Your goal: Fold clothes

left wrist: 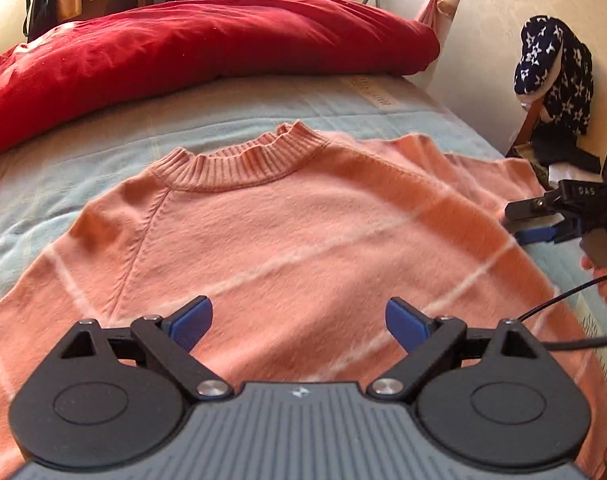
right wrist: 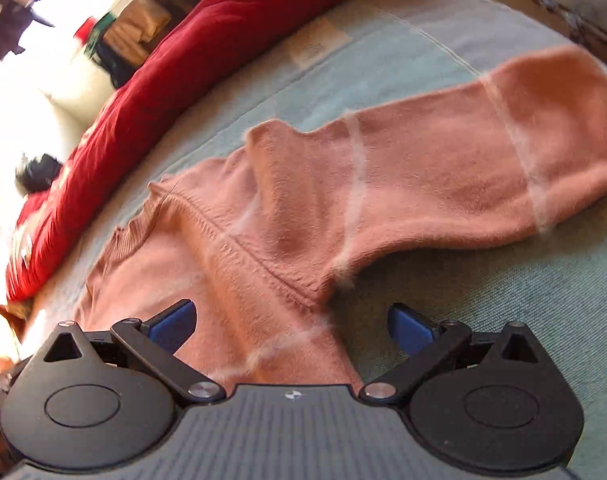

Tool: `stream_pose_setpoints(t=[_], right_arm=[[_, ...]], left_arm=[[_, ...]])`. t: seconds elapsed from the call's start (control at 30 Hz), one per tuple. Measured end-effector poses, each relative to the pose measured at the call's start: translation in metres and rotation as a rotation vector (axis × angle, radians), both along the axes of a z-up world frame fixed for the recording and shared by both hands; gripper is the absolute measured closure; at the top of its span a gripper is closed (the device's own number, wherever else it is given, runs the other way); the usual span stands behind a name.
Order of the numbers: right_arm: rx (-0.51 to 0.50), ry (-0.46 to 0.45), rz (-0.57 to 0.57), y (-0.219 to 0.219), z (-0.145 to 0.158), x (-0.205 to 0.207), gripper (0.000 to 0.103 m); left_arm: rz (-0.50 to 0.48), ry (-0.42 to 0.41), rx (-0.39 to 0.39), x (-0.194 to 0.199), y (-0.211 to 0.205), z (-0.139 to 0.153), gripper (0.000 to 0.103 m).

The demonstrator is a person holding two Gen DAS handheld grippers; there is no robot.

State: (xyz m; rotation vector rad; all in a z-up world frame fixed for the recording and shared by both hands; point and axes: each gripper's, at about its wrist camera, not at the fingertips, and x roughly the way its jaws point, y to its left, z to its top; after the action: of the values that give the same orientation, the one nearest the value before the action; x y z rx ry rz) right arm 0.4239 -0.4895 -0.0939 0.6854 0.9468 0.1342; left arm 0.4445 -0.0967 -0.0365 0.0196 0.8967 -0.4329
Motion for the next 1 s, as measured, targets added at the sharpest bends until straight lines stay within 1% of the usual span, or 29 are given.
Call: stream_pose_setpoints(t=[0.1,0.3,0.43,0.53,0.57,0.67,0.7,0.77,0.87,1.0], right_arm=[[0.128,-0.05,-0.098,-0.017,-0.017,0.007,0.0],[0.265,-0.17,-0.232,-0.029,-0.038,0.041,0.0],[0.37,-0.206,-0.305,-0.043,-0.041,0.048,0.0],[0.44,-0.276,-0.378,-0.067,-0.037,0.041,0.0],[0.439,-0.299,-0.428,-0.081,-0.035,0.036,0.0],[0.437,-0.329,-0.561,-0.118,-0.035,0.025,0.0],[0.431,-0.325,-0.587,-0.127,-0.036,0.022,0.0],[0.402,-0.308,-0.602,-0.138,-0.038,0.018,0.0],[0.303,-0.233,-0.557,-0.138,-0.032,0.017,0.0],[0.235,-0.092,-0.457,-0.118,-0.02,0.0,0.0]], left_arm=[[0.008,0.009,-0.027,0.007,-0.007,-0.009,0.01],[0.029,0.06,-0.034,0.021,-0.014,-0.026,0.01],[0.03,0.085,-0.03,0.032,-0.016,-0.028,0.01],[0.021,0.089,-0.016,0.038,-0.018,-0.028,0.01],[0.018,0.088,-0.011,0.039,-0.019,-0.027,0.01],[0.013,0.091,-0.011,0.044,-0.02,-0.028,0.01],[0.013,0.088,-0.01,0.045,-0.02,-0.029,0.01],[0.007,0.085,-0.005,0.046,-0.022,-0.03,0.01],[-0.003,0.082,-0.002,0.048,-0.023,-0.029,0.01],[-0.017,0.068,0.014,0.046,-0.02,-0.022,0.01]])
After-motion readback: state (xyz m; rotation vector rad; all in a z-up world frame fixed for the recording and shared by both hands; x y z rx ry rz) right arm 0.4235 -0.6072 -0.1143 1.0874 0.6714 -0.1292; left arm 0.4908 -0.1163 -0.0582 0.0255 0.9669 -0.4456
